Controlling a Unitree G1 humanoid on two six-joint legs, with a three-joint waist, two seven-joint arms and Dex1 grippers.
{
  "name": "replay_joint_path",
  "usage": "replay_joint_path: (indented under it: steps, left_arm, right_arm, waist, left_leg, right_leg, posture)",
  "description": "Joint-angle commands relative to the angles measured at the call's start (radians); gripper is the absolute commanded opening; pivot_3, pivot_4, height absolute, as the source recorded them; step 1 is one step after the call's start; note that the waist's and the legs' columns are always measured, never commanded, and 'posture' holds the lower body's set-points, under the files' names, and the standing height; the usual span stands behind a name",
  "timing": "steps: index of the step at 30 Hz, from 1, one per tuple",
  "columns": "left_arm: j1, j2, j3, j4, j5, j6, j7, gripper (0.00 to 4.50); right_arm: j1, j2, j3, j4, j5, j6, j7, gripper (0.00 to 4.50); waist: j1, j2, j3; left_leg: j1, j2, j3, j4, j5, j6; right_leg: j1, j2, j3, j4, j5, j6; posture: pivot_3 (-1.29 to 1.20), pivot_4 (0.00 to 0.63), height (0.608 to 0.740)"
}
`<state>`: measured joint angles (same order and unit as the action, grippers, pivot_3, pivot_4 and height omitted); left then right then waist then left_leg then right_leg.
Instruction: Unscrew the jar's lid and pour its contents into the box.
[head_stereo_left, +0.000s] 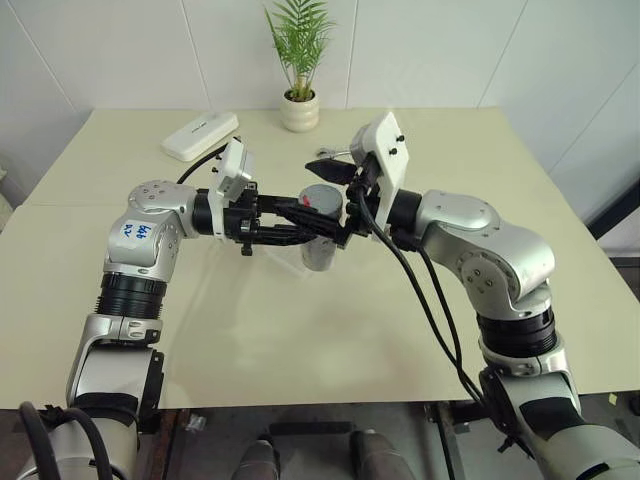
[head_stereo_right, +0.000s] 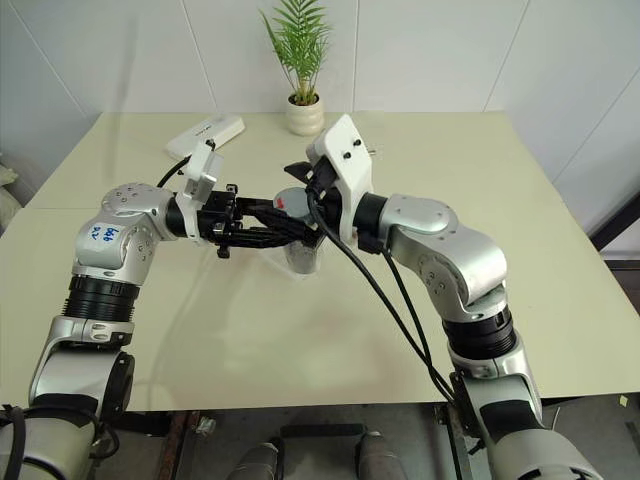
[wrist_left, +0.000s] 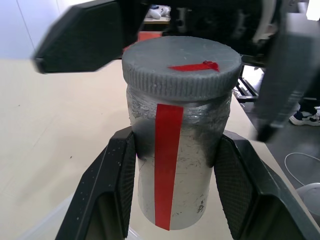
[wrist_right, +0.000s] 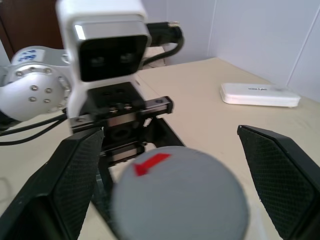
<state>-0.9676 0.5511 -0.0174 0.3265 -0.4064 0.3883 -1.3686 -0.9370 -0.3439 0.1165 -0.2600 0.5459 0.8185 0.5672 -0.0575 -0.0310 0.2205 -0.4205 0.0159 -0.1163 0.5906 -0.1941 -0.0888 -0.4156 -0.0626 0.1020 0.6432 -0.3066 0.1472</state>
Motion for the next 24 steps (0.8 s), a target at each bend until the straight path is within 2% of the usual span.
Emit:
replay_joint_path:
  steps: [1, 10, 20, 24]
  left_arm:
    - [0.002, -0.002, 0.028, -0.018, -0.028, -0.021, -0.001, 1.93]
    - [0.015, -0.004, 0.041, -0.009, -0.036, -0.035, 0.007, 1.93]
    - [0.018, -0.011, 0.052, 0.024, -0.034, -0.06, 0.012, 1.93]
    - [0.017, -0.016, 0.051, 0.034, -0.032, -0.066, 0.014, 1.93]
  right_arm:
    - [-0.026, -0.007, -0.017, 0.008, -0.021, -0.041, 0.015, 4.5]
    - [0.023, -0.061, -0.045, -0.036, -0.02, -0.014, 0.023, 4.5]
    - [0.069, -0.156, -0.113, -0.14, 0.043, 0.063, 0.012, 4.5]
    - [0.074, -0.159, -0.125, -0.174, 0.075, 0.088, 0.004, 4.5]
  waist:
    - [0.0, 0.0, 0.0]
    - [0.0, 0.0, 0.0]
    - [0.001, 0.0, 0.0]
    - [0.0, 0.0, 0.0]
  left_leg:
    - [0.0, 0.0, 0.0, 0.0, 0.0, 0.0]
    - [0.0, 0.0, 0.0, 0.0, 0.0, 0.0]
    - [0.0, 0.0, 0.0, 0.0, 0.0, 0.0]
    - [0.0, 0.0, 0.0, 0.0, 0.0, 0.0]
  right_leg:
    - [0.0, 0.0, 0.0, 0.0, 0.0, 0.0]
    - [0.0, 0.0, 0.0, 0.0, 0.0, 0.0]
    - [0.0, 0.0, 0.0, 0.0, 0.0, 0.0]
    - [0.0, 0.0, 0.0, 0.0, 0.0, 0.0]
  posture:
    - [0.0, 0.15, 0.74]
    - [0.0, 0.15, 0.74]
    - [0.0, 0.15, 0.74]
    - [0.0, 0.15, 0.74]
